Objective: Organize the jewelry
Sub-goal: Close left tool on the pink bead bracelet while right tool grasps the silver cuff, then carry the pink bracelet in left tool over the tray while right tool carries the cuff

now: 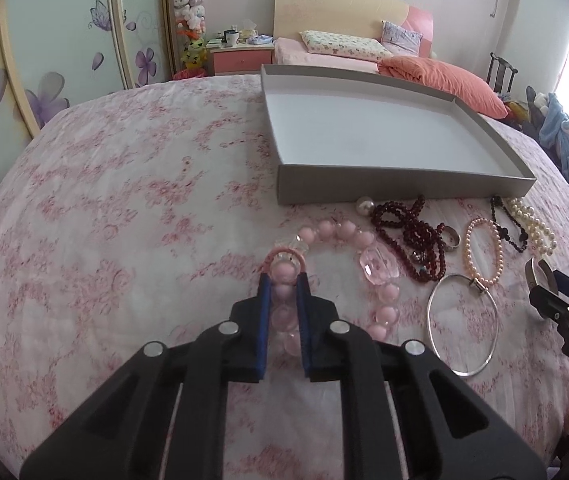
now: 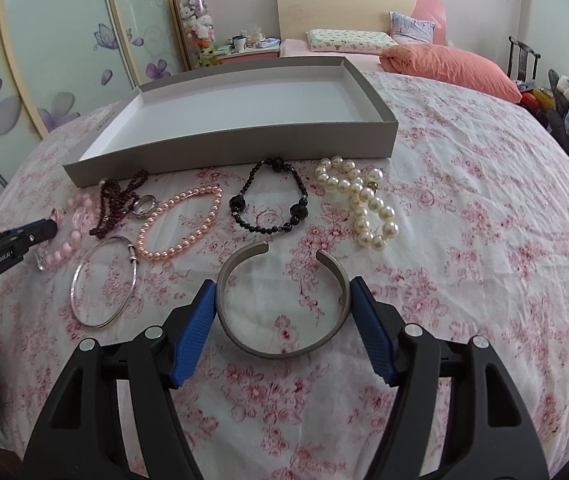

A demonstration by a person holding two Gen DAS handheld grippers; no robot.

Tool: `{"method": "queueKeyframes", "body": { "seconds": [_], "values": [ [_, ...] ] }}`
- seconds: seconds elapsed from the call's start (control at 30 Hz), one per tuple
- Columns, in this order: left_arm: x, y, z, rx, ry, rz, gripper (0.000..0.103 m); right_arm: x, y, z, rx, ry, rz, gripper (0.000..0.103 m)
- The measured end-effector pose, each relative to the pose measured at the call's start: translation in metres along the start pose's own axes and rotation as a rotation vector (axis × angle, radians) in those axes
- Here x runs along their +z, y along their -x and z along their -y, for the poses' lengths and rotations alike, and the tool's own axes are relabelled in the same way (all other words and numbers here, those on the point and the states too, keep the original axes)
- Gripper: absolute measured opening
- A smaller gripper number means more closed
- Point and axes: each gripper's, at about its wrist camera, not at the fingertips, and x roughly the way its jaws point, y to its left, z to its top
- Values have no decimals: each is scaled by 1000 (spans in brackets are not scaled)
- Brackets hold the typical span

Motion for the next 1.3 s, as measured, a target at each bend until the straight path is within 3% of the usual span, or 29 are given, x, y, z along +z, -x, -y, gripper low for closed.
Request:
{"method": "queueKeyframes", "body": {
  "seconds": [0.5, 1.03, 1.3],
  "values": [
    [2, 71, 14, -132, 7, 191, 13, 7, 39, -13, 42, 31, 138, 67],
    [4, 99, 34, -174, -19, 278, 13, 15, 58, -15, 42, 52, 253, 67],
    [10, 113, 42, -189, -21, 339, 13, 26, 76, -18, 31, 65, 364, 67]
  ]
}}
